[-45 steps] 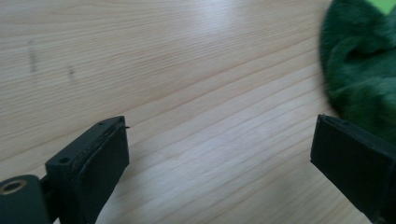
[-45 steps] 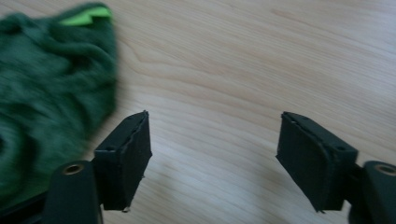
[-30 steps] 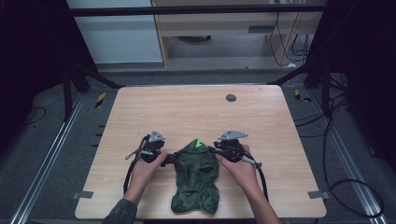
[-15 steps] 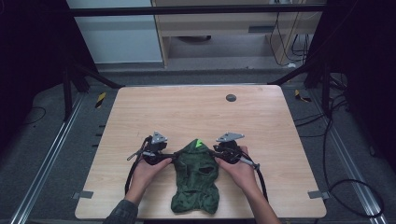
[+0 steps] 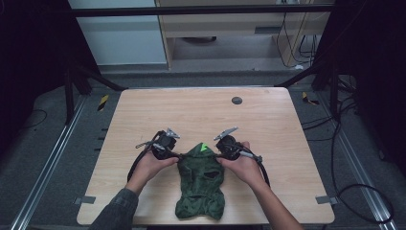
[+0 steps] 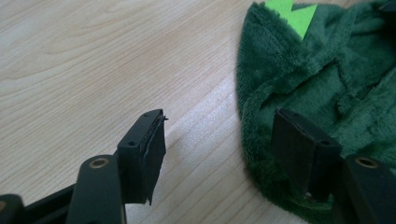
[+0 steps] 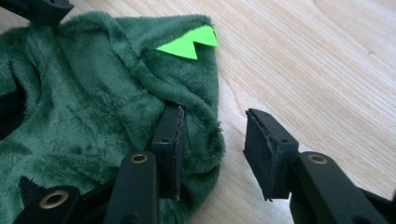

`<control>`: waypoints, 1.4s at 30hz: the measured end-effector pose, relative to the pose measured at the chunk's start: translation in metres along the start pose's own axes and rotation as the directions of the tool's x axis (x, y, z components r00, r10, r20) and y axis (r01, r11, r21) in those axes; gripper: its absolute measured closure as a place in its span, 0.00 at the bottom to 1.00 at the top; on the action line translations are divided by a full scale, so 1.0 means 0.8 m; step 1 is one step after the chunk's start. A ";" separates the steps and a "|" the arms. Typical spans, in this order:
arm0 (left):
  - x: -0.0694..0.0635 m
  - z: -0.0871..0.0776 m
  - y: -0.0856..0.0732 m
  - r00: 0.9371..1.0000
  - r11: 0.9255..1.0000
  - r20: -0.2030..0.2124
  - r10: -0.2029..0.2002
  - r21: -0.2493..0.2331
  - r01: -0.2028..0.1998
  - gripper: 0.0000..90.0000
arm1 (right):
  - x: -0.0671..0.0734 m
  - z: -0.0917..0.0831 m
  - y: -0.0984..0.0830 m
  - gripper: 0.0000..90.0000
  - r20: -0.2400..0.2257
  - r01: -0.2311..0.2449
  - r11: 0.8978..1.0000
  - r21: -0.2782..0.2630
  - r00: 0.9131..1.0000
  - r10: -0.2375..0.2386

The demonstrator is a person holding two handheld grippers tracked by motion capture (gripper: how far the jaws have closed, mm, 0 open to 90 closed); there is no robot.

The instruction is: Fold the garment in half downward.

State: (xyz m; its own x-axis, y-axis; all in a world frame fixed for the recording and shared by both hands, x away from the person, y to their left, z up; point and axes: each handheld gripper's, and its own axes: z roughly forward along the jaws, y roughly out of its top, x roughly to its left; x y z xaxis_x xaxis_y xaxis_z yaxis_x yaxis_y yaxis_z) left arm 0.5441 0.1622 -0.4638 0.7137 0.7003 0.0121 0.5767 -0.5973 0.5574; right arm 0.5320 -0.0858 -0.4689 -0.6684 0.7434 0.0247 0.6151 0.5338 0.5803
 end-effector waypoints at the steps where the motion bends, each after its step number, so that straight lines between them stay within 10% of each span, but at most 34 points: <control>1: 0.000 0.000 0.000 1.000 1.000 0.000 0.000 0.000 0.000 0.40 | 0.000 0.000 0.000 0.64 0.000 0.000 1.000 0.000 1.000 0.000; 12: 0.008 0.010 0.004 0.999 0.998 0.045 0.002 0.069 -0.005 0.46 | -0.004 0.010 0.013 0.62 -0.038 0.002 0.994 0.111 0.999 0.003; 33: 0.000 0.021 0.004 0.998 0.997 0.069 0.013 0.077 -0.018 0.55 | 0.003 0.019 0.015 0.65 -0.043 0.038 0.989 0.141 0.999 -0.032; 42: -0.013 0.022 0.007 0.991 0.995 0.124 0.051 0.081 -0.061 0.84 | 0.007 0.022 0.018 0.82 -0.060 0.085 0.983 0.160 0.995 -0.076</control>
State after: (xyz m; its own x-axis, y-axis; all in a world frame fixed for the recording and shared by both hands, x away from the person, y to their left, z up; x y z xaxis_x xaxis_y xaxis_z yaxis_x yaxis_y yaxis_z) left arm 0.5469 0.1446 -0.4751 0.7859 0.6152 -0.0631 0.5624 -0.6685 0.4867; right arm 0.5444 -0.0668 -0.4745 -0.7370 0.6752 0.0290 0.6152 0.6525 0.4424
